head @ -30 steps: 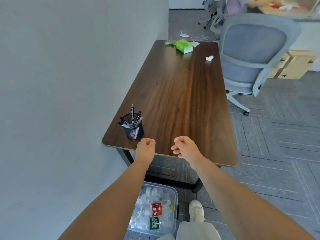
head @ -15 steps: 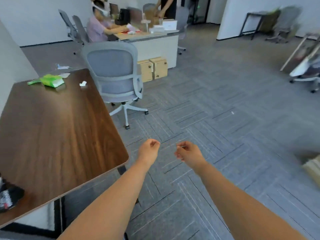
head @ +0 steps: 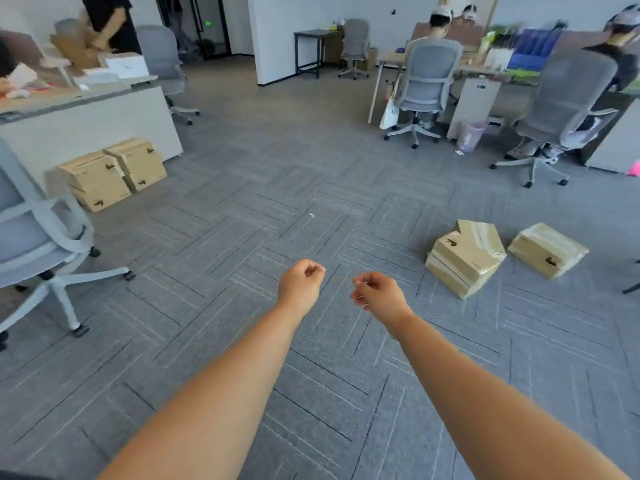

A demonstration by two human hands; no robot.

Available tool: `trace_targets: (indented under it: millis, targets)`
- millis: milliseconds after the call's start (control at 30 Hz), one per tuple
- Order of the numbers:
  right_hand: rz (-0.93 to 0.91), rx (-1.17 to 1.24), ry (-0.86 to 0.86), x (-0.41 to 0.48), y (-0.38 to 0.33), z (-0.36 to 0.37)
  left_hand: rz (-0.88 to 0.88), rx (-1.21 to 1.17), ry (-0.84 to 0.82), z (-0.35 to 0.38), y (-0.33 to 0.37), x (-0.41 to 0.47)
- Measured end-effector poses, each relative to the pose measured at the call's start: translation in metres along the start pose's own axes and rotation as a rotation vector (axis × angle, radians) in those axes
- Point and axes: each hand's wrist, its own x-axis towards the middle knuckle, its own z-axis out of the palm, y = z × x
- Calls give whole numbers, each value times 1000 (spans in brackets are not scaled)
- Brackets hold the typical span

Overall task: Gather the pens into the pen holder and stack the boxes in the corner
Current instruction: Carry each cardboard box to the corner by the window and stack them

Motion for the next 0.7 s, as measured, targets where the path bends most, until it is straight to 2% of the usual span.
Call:
trace_targets:
  millis: [167,367,700]
  targets:
    - [30,67,147,25,18,-74,43,19,-130,74,30,29]
    - [99,135,284,58,37,-129,69,13,-281,140,52,74]
    - [204,214,545,186,27,-191,135,56,-473,226,99,227]
